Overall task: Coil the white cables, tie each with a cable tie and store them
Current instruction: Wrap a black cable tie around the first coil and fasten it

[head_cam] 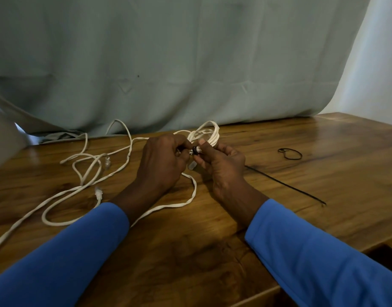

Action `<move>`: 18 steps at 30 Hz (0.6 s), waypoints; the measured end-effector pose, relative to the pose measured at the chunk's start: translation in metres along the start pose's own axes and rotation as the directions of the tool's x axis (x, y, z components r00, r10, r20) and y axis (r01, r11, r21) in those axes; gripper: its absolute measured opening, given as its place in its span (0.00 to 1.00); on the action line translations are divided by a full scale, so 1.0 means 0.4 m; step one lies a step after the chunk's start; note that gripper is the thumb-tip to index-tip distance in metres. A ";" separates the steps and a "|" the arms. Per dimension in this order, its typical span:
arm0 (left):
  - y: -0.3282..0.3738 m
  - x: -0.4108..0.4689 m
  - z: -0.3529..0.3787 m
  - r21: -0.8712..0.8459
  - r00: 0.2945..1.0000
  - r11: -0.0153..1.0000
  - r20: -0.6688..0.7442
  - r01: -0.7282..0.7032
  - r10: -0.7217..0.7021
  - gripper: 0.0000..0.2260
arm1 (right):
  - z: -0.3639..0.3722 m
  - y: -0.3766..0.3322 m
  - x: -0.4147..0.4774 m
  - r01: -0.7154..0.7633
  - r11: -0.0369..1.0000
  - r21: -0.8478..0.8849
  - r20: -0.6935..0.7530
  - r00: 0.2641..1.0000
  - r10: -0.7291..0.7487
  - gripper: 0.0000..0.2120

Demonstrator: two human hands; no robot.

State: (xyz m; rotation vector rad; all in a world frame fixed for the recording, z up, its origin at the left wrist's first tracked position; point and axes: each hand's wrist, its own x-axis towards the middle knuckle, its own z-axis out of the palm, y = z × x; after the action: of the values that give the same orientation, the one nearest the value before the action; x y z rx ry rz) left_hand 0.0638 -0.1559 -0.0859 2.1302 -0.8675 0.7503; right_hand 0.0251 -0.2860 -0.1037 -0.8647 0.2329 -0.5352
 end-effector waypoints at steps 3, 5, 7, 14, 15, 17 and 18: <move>-0.006 0.012 -0.012 0.021 0.996 0.999 0.074 -0.046 0.044 0.07 | -0.002 -0.001 0.002 -0.003 1.000 -0.022 -0.010 1.000 0.002 0.17; -0.014 0.024 -0.022 0.046 0.991 0.998 0.128 -0.045 0.038 0.07 | -0.002 0.000 0.003 0.004 0.999 -0.052 -0.002 1.000 -0.004 0.16; -0.022 0.034 -0.030 0.054 0.984 0.997 0.177 -0.048 0.037 0.07 | -0.001 0.001 0.000 0.039 0.992 -0.122 0.023 0.999 -0.036 0.16; -0.058 0.060 -0.061 -0.004 0.952 0.997 0.295 -0.081 0.079 0.16 | 0.001 0.008 -0.004 0.231 0.919 -0.318 0.158 0.969 -0.189 0.14; -0.059 0.062 -0.064 0.006 0.951 0.996 0.297 -0.088 0.082 0.16 | 0.001 0.009 -0.005 0.248 0.912 -0.325 0.173 0.964 -0.201 0.13; -0.058 0.064 -0.067 0.022 0.953 0.996 0.293 -0.085 0.075 0.15 | 0.001 0.011 -0.006 0.281 0.895 -0.346 0.199 0.954 -0.222 0.14; -0.056 0.065 -0.068 0.026 0.953 0.996 0.295 -0.084 0.073 0.15 | 0.000 0.012 -0.004 0.295 0.884 -0.362 0.209 0.950 -0.231 0.14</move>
State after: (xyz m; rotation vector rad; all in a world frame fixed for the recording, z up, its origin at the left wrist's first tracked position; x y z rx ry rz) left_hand 0.0899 -0.1320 -0.0602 2.2890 -1.1063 0.4972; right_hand 0.0255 -0.2824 -0.1075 -1.3365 0.0715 -0.6822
